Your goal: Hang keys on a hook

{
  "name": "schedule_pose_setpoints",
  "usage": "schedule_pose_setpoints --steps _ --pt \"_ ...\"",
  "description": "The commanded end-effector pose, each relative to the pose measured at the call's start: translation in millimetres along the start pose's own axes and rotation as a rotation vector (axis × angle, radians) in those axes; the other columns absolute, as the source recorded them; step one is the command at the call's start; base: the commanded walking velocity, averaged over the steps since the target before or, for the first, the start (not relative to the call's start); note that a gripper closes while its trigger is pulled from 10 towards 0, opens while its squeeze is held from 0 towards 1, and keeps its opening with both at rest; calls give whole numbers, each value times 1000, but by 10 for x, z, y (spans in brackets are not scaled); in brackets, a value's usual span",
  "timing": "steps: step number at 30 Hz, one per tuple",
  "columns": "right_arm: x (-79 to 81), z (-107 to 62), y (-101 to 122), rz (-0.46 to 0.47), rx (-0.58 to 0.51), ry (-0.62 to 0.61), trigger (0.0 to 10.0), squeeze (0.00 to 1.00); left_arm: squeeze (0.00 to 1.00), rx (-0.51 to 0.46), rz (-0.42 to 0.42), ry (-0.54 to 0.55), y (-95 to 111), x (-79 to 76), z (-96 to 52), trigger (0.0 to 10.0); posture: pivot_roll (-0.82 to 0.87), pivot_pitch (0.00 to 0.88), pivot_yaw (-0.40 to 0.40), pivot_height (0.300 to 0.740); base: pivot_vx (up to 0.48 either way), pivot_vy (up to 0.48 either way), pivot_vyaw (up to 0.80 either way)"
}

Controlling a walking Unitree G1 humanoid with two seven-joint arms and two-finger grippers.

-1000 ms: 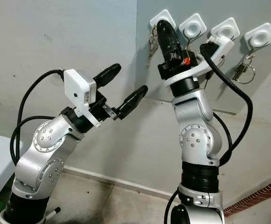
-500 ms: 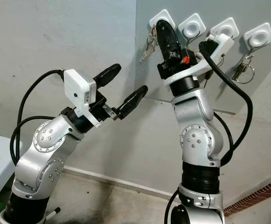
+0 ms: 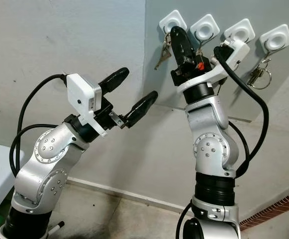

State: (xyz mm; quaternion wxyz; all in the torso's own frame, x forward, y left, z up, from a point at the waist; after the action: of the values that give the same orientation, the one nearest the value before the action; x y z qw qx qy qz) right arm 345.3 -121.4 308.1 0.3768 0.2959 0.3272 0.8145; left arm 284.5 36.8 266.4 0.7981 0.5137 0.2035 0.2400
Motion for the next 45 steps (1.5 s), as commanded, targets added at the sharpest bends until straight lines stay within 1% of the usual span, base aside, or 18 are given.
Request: schedule_pose_setpoints --steps 1,5,9,15,20,22,24,26,31,32,35,36,37,38,39,40,41,45 --pt "-40 2 30 -5 -8 -11 10000 0 0 -9 6 -5 47 -25 -16 10000 9 58 -12 740 0 0 0" --pt "-60 -51 49 -6 -27 -6 10000 0 0 -7 5 -3 39 -25 -21 10000 6 61 -9 740 0 0 0" --pt "-129 -136 100 -20 -62 -23 10000 0 0 -5 0 -7 38 -31 -14 10000 1 64 -6 740 0 0 0" --pt "-158 -207 119 -20 -72 -38 10000 0 0 -2 -3 -10 38 -30 -17 10000 -6 67 1 740 0 0 0" --pt "-211 -290 21 -3 -32 -69 10000 0 0 0 -4 -16 39 -36 -10 10000 -8 70 5 740 0 0 0" --pt "-208 -317 -53 4 0 -72 10000 0 0 1 -4 -17 40 -36 -11 10000 -7 70 6 740 0 0 0" --pt "-205 -322 -66 4 7 -71 10000 0 0 1 -4 -17 41 -37 -11 10000 -7 71 6 740 0 0 0" --pt "-186 -356 -162 -4 48 -58 10000 0 0 2 -4 -16 41 -37 -11 10000 -4 73 5 740 0 0 0" --pt "-121 -380 -252 -15 75 -17 10000 0 0 2 -4 -11 41 -31 -15 10000 -2 72 4 740 0 0 0" --pt "-90 -365 -251 -13 71 4 10000 1000 0 2 -5 -11 42 -30 -15 10000 -5 74 9 740 0 0 0" --pt "-2 -320 -219 -4 49 65 10000 1000 0 3 -7 -10 37 -34 -12 10000 -6 74 8 740 0 0 0" --pt "11 -305 -218 -16 52 71 10000 1000 0 3 -7 -12 35 -37 -11 10000 -6 74 8 740 0 0 0" --pt "24 -288 -229 -61 64 77 10000 1000 0 4 -8 -12 33 -40 -10 10000 -5 74 6 740 0 0 0" --pt "24 -288 -229 -61 64 77 10000 1000 0 4 -8 -12 33 -40 -10 10000 -5 74 6 740 0 0 0" --pt "60 -313 -317 -96 109 104 10000 1000 0 12 -17 -3 6 -22 -20 10000 -4 72 5 740 0 0 0" --pt "76 -330 -345 -97 120 113 10000 522 0 17 -19 1 -10 -14 -26 10000 -4 72 3 740 0 0 0" --pt "87 -343 -363 -94 124 118 10000 8 0 21 -18 5 -24 -10 -31 10000 -4 72 2 740 0 0 0" --pt "153 -478 -532 -115 186 147 10000 0 0 43 -33 33 -124 31 -80 10000 -6 72 0 740 0 0 0"
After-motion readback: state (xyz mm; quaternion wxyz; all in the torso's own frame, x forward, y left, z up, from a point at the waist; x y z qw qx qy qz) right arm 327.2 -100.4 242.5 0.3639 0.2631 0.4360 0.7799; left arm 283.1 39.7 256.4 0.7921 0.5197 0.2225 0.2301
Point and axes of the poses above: a point about 5 cm out from each wrist's last joint towards the gripper, its own z axis pointing out of the wrist towards the gripper, its own y axis along the axis of the wrist's last joint, x = y × z, the point moved 3 cm from there along z, pointing out of the wrist towards the gripper, and after that the axes turned 15 degrees about -z, right-handed, at the moved point
